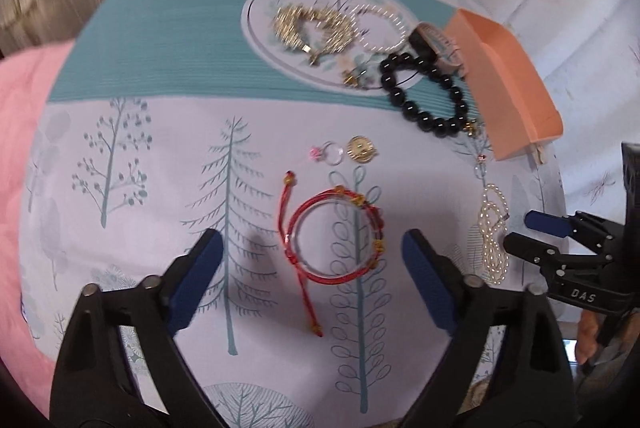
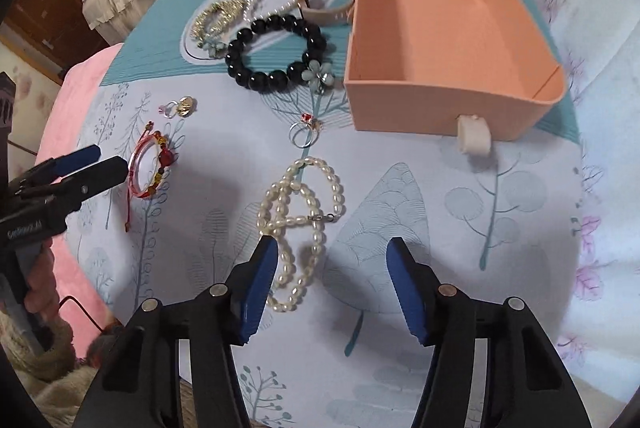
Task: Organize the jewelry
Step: 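Grasp the pearl necklace with the right tool while the left tool grasps the red string bracelet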
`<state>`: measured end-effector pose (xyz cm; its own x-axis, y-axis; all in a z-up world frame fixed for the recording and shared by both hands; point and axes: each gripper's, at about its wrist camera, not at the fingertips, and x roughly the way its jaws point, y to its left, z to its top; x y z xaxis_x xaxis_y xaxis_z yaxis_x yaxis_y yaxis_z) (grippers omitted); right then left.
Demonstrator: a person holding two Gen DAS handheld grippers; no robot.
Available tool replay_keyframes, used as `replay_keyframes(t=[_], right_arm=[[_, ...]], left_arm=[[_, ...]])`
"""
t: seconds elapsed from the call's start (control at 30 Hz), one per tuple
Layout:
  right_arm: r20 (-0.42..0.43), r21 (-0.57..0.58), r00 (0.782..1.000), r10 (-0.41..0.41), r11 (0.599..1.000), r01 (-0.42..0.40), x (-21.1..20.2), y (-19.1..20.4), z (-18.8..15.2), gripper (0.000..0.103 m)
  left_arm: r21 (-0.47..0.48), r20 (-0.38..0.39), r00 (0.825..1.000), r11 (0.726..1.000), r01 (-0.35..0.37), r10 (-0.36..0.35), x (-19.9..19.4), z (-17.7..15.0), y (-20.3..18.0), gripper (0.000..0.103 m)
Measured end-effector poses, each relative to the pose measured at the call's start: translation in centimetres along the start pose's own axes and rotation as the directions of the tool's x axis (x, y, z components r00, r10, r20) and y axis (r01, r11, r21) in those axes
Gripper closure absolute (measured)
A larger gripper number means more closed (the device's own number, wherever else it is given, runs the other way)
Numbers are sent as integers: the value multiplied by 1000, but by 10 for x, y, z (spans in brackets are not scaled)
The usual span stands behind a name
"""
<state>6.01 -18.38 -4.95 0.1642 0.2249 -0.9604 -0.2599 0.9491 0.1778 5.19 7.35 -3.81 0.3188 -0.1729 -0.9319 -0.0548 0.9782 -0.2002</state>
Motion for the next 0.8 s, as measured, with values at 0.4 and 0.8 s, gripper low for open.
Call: replay_keyframes(t=[0.4,0.8], right_arm=[[-106,73,992,68,995,-61,12,5,32,45],[-83,-146,989,-125,983,112,21,61,23,45]], left_arm=[[-47,-96,993,997,66,-71,0,11,13,29],[96,-151,988,994,51,-37,18,3,-38,38]])
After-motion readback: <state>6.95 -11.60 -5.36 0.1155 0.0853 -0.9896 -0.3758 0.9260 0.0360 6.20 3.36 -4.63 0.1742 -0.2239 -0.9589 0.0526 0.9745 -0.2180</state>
